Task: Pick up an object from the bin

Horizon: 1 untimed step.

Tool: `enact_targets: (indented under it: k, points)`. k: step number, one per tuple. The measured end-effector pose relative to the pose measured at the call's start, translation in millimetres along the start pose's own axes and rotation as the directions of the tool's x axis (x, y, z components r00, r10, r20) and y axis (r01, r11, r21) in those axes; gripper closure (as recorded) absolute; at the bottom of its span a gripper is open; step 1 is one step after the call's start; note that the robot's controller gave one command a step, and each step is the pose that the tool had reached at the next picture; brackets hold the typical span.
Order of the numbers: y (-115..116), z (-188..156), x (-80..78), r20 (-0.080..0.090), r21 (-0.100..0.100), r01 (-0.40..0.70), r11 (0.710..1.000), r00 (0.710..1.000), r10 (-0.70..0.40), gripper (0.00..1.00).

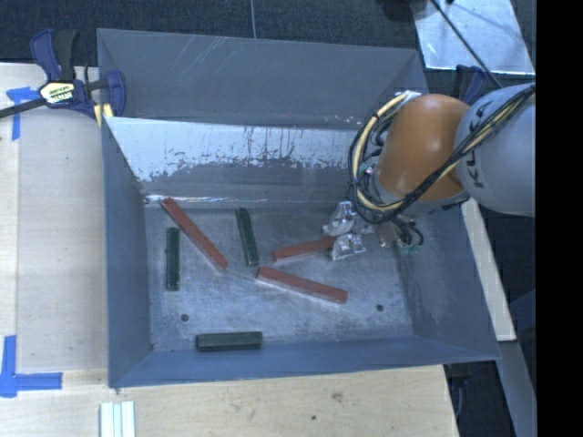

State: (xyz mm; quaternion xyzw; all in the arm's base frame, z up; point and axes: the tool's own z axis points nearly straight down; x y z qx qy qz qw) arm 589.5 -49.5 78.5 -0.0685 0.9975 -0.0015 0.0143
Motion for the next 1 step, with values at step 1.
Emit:
enact_targets:
  k: [1]
  points:
    - [-2.3,-192.0,27.4,-0.028,-0.008,0.095,0.995,0.995,-0.095,1.00]
